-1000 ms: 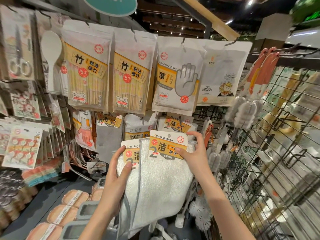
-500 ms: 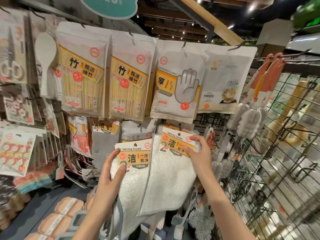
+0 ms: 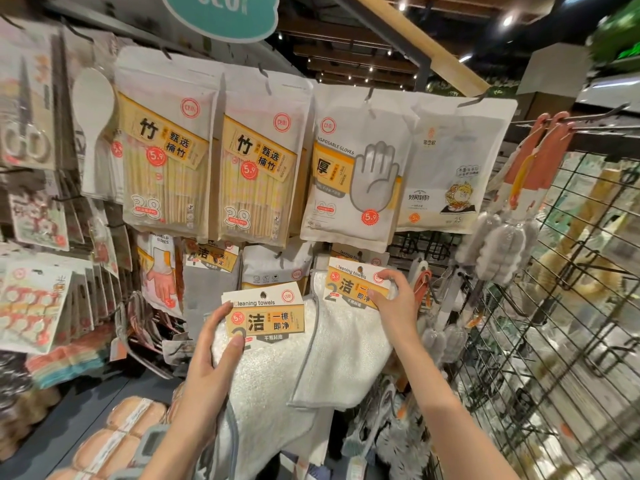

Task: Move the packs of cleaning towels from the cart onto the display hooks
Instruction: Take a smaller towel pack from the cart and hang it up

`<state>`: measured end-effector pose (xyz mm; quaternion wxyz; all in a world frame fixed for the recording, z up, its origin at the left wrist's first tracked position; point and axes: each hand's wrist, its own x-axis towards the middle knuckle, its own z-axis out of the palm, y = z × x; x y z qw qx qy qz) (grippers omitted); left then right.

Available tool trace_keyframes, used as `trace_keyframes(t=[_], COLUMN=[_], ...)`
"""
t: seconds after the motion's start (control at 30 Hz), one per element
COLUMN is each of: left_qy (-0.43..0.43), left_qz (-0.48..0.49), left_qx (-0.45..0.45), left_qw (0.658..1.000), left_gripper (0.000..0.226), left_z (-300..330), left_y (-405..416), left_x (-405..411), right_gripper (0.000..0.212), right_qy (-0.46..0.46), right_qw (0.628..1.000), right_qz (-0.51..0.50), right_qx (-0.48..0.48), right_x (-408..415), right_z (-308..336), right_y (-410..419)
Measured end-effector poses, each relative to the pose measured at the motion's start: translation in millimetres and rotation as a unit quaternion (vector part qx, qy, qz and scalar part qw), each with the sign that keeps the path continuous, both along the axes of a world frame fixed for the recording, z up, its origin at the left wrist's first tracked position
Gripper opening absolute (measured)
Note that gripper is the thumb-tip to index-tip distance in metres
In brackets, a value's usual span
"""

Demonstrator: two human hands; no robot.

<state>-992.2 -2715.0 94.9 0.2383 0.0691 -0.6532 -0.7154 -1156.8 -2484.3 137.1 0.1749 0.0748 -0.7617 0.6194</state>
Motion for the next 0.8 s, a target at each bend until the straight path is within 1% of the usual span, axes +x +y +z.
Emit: trace_keyframes(t=[0.13,0.3,0.4,0.67,0.8], left_qy=[0.002,0.005,0.008,0.005,0.006], left_qz=[0.004,0.002,0.002,0.002,0.005], left_qx=[0.001,-0.001,0.007,0.004,-0.001], left_qw=[1.000,1.000,1.000,1.000,1.000], left_gripper=[0.044,0.047,0.046,0.047,0.046], left_z=[-2,-3,-3,-2,-1], left_y=[-3,-5,-6,-6,-6], left_x=[1,1,2,7,9], right_gripper=[0.031,0.025,0.023,0.036,0.041], right_qy=[-0.002,-0.009,-0.022,-0.069,-0.077], right_qw=[1.000,0.999,0.998,0.993,0.990], right_qz=[0.000,-0.009,-0.007,-0.019,-0.015], right_qx=[0.002,0.043,0.050,0.096,0.116], right_x=[-10,-23,-31,-42,-41], right_z=[-2,-1,1,10,13], right_y=[0,1,1,2,4])
